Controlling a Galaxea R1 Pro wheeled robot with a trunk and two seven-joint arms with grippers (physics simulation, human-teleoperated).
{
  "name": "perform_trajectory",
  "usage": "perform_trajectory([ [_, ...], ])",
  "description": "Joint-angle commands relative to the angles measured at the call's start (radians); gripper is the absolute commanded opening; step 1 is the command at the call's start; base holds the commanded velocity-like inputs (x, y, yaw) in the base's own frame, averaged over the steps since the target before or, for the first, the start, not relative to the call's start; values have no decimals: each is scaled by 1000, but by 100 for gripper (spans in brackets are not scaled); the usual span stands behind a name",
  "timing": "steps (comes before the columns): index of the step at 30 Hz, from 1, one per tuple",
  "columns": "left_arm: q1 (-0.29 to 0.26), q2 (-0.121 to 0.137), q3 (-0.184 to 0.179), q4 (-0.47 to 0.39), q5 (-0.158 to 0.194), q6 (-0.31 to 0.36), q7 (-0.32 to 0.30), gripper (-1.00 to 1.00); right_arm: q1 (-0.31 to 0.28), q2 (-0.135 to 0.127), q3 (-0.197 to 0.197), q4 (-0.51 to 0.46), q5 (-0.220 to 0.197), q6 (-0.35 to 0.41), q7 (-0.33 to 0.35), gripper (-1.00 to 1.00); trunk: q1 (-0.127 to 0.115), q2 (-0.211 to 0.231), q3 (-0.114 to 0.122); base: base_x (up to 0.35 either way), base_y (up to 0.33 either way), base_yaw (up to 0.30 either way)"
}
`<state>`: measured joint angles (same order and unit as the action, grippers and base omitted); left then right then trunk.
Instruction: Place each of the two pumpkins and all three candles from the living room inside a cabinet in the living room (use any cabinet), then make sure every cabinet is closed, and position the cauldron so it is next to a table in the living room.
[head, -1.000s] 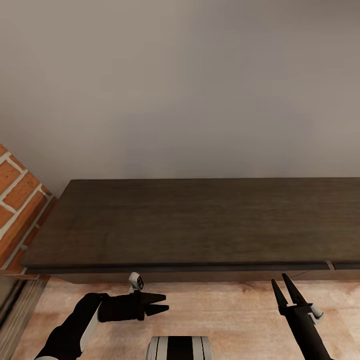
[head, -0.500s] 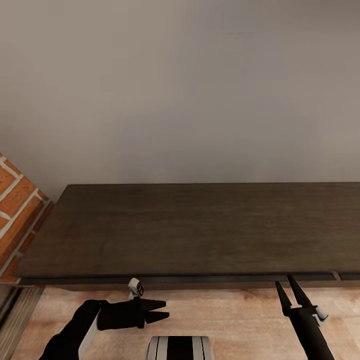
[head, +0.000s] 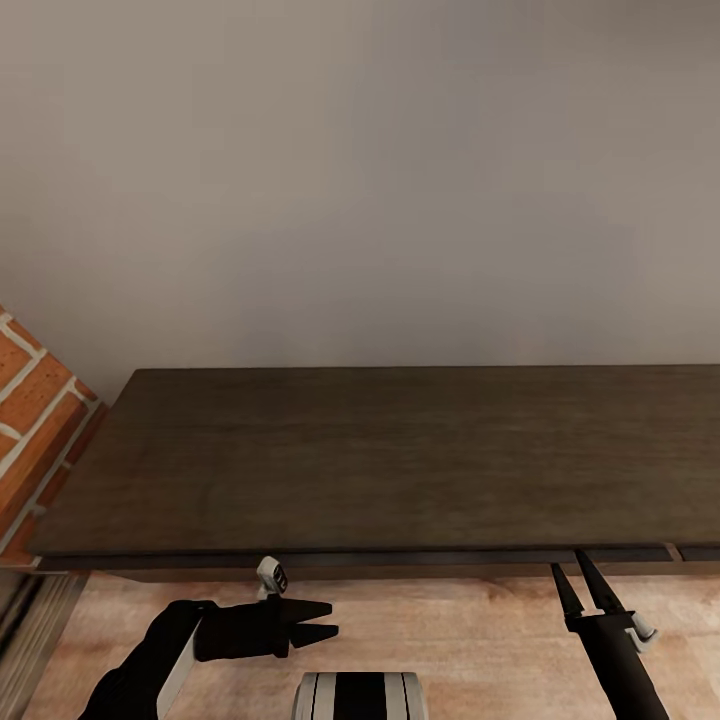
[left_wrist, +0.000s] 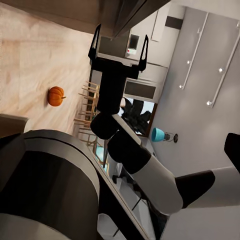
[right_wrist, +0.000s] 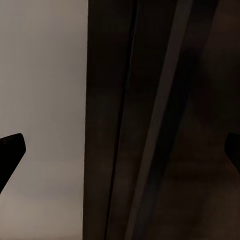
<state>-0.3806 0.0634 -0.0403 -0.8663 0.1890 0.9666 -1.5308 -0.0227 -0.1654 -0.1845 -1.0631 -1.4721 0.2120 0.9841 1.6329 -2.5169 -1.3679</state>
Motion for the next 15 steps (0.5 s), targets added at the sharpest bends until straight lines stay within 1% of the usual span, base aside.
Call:
perform_trajectory([
  [1, -37, 1, -1, 1, -6, 12, -3, 100, 0, 0, 0, 0, -10, 10, 2, 100, 0, 0, -1, 0, 0, 0],
  [15, -37, 1, -1, 1, -6, 12, -2, 100, 0, 0, 1, 1, -10, 10, 1, 100, 0, 0, -1, 2, 0, 0],
])
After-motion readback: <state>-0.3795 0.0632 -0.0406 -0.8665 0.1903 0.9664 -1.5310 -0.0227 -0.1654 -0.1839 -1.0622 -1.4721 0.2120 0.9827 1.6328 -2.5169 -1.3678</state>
